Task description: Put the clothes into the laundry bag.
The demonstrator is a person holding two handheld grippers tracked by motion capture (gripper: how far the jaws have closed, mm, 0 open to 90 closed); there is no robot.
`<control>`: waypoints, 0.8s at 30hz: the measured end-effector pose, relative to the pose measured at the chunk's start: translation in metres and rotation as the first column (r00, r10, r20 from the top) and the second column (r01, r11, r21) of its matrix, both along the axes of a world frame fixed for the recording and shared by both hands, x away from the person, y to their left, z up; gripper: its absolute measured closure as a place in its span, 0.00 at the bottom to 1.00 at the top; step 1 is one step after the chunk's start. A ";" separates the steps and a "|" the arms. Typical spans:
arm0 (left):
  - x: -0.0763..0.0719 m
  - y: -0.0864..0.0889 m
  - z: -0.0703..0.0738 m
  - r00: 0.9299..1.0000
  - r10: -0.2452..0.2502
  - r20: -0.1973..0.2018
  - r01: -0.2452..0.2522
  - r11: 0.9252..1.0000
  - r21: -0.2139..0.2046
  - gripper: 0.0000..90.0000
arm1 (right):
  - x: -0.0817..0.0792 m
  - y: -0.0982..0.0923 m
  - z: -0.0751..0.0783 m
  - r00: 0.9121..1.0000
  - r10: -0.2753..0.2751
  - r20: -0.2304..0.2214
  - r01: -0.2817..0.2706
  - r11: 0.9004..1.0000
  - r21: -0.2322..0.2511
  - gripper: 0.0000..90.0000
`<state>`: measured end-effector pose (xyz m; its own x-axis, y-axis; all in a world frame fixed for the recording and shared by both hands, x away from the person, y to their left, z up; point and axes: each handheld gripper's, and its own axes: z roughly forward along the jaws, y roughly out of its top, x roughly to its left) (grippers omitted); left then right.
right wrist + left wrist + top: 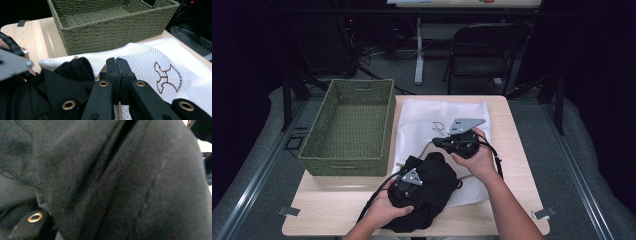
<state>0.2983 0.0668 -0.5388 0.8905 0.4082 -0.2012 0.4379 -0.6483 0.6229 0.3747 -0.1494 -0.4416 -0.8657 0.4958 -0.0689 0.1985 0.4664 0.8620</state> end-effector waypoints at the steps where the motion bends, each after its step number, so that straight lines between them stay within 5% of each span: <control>1: 0.000 -0.001 -0.001 1.000 0.002 0.000 -0.002 1.000 0.001 0.73 | 0.000 0.000 0.000 1.000 0.000 0.000 0.000 1.000 0.000 1.00; 17: 0.008 -0.004 0.001 0.999 0.035 -0.039 -0.035 0.999 -0.015 0.73 | -0.003 0.002 0.001 1.000 0.021 -0.014 -0.021 1.000 0.007 0.99; 24: 0.021 0.001 0.009 0.995 0.067 -0.076 -0.072 0.996 -0.061 0.73 | -0.004 0.001 0.000 1.000 0.022 -0.021 -0.022 1.000 0.010 1.00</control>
<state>0.3198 0.0677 -0.5293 0.8423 0.4526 -0.2927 0.5266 -0.5750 0.6262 0.3709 -0.1479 -0.4412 -0.8777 0.4770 -0.0459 0.2060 0.4621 0.8626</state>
